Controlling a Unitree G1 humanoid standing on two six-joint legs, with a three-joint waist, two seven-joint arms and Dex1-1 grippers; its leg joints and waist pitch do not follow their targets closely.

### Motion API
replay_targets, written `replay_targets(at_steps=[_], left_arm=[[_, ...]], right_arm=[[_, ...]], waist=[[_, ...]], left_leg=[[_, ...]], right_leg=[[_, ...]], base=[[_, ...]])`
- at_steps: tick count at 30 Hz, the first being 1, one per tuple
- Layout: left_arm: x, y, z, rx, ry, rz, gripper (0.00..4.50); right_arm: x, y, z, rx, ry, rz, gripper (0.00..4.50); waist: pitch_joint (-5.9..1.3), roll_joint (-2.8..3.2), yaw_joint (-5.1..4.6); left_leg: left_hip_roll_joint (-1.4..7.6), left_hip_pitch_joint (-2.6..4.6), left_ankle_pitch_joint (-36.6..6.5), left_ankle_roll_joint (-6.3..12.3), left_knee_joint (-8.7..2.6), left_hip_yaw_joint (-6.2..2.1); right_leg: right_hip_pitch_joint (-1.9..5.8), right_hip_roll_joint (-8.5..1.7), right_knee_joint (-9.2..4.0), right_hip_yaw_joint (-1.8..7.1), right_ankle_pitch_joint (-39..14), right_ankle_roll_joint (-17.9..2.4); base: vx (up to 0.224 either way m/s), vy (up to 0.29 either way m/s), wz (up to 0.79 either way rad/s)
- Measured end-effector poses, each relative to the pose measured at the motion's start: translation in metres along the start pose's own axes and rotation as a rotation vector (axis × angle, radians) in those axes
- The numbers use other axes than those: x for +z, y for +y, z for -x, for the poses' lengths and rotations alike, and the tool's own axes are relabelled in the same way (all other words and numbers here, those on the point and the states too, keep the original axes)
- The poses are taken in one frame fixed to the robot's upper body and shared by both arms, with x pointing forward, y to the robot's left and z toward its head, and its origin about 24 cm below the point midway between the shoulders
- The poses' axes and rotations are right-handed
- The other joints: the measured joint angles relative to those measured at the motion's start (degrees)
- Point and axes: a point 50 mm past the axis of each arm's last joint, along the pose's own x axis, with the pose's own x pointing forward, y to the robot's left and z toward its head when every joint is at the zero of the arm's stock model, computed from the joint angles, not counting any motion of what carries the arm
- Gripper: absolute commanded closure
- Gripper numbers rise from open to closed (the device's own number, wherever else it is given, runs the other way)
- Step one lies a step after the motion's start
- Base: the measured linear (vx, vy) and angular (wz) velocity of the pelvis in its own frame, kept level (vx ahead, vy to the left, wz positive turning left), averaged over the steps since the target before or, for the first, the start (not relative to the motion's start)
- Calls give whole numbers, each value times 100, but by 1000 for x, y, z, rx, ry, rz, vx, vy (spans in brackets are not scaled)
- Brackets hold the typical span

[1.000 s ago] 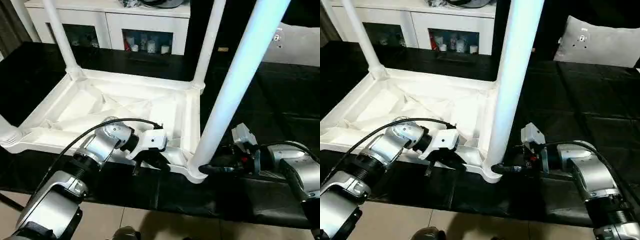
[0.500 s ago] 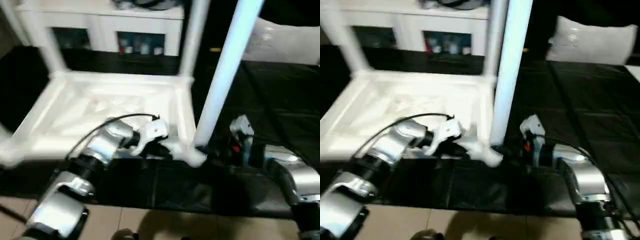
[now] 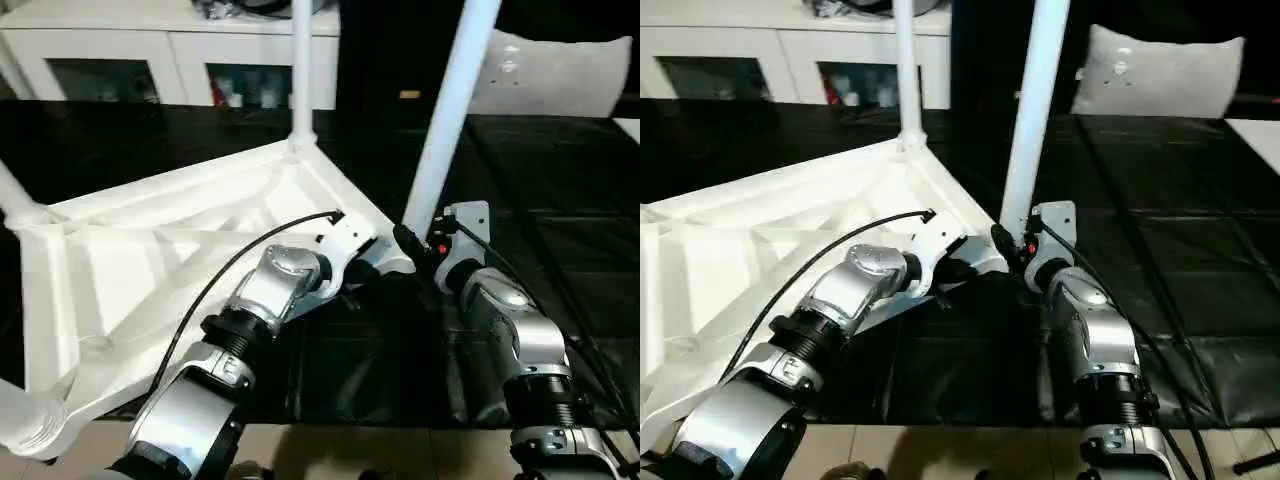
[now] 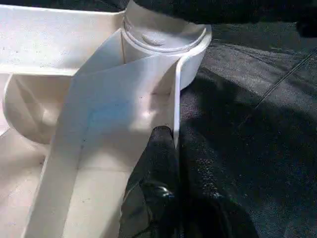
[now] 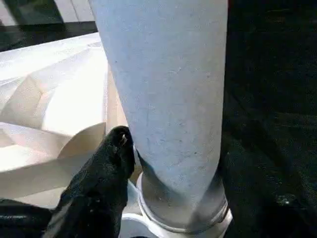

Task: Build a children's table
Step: Rotate leg to tighten

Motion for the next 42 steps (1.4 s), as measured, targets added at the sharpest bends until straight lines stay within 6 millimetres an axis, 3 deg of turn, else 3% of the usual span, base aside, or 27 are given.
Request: replay_targets(at_steps=[9,16,20,25,29,33,42], left_arm=[[-6,8,14,-67,-2,-128,450],[-19,19,37,-190,28,-225,450],[-26,19,52,-354,61,-315,450],[-28,17,59,-463,92,-394,450],[-29,12,62,-541,113,-446,450],[-29,9,64,-600,127,-471,450],[-27,6,63,-626,122,-485,450]], right_arm=[[9,-21,29,214,-24,56,61],[13,-35,53,437,89,207,6],[20,-45,65,555,140,305,2],[17,-35,68,729,175,311,60],[17,-30,71,839,200,308,81],[13,-21,71,949,220,293,116],[5,-12,69,1021,242,256,198]], waist=[[7,10,7],[10,9,19],[12,4,129],[12,3,230],[11,3,325],[11,2,358],[8,-4,376]], left_leg=[[1,-10,5,9,-18,0],[3,-13,17,29,-18,0],[4,-13,17,28,-17,0],[4,-19,13,35,-7,0],[7,-20,12,38,-4,0],[8,-22,12,37,0,0],[8,-25,7,29,8,0]], right_leg=[[-11,3,-20,-1,-1,2],[-8,4,-27,-7,-2,4],[-3,4,-30,-7,-2,3],[0,0,-31,-8,-1,2],[-2,1,-30,-10,4,-7],[0,0,-29,-13,2,-3],[3,-1,-29,-13,4,-2]], base=[[0,0,0],[0,0,0],[0,0,0],[0,0,0],[0,0,0],[0,0,0],[0,0,0]])
